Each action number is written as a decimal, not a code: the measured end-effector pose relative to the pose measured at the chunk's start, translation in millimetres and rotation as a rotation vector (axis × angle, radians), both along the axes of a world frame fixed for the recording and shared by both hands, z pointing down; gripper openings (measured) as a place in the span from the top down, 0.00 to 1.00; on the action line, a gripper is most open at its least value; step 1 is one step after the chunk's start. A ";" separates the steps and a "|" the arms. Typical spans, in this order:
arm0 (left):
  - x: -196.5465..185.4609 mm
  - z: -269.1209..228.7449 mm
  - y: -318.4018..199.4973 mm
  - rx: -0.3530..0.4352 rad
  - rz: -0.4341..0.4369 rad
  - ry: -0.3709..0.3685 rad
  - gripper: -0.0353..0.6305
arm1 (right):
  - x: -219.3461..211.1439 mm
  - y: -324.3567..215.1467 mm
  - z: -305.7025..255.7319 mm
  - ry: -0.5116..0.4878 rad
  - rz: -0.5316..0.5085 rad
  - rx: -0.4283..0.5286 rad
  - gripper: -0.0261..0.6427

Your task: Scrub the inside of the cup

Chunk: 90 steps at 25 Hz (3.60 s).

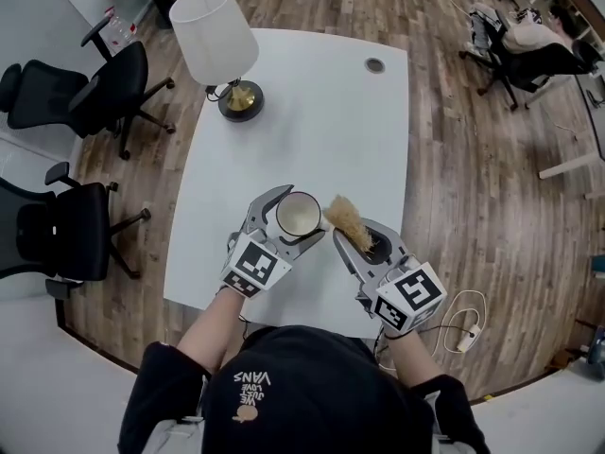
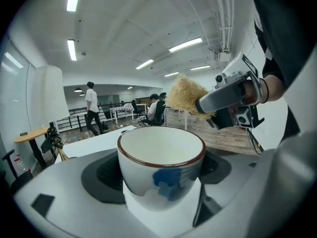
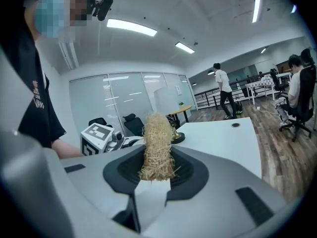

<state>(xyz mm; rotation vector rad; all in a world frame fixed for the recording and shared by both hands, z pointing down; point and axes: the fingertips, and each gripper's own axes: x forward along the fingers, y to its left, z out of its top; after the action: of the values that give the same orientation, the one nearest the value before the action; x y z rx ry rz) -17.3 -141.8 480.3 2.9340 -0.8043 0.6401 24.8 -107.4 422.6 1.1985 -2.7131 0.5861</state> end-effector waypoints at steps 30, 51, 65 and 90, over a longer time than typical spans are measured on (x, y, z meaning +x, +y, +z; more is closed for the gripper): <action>-4.3 -15.5 45.2 0.307 0.169 -0.430 0.34 | -52.4 29.6 9.5 0.277 -0.336 -0.165 0.81; -10.2 -5.5 38.3 0.295 0.148 -0.441 0.34 | -52.5 47.8 30.0 0.261 -0.406 -0.289 0.81; 1.1 0.1 15.2 0.099 0.036 -0.136 0.34 | -42.7 17.2 3.5 -0.102 -0.209 -0.152 0.81; 5.9 92.2 -102.9 -0.167 -0.243 0.213 0.34 | 33.1 -23.9 53.0 -0.101 0.022 -0.171 0.81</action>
<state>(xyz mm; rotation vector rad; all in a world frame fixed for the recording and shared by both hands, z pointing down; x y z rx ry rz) -11.5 -244.8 572.5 2.6406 -1.0063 0.3516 58.0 -131.3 475.6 1.1875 -2.6673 0.8841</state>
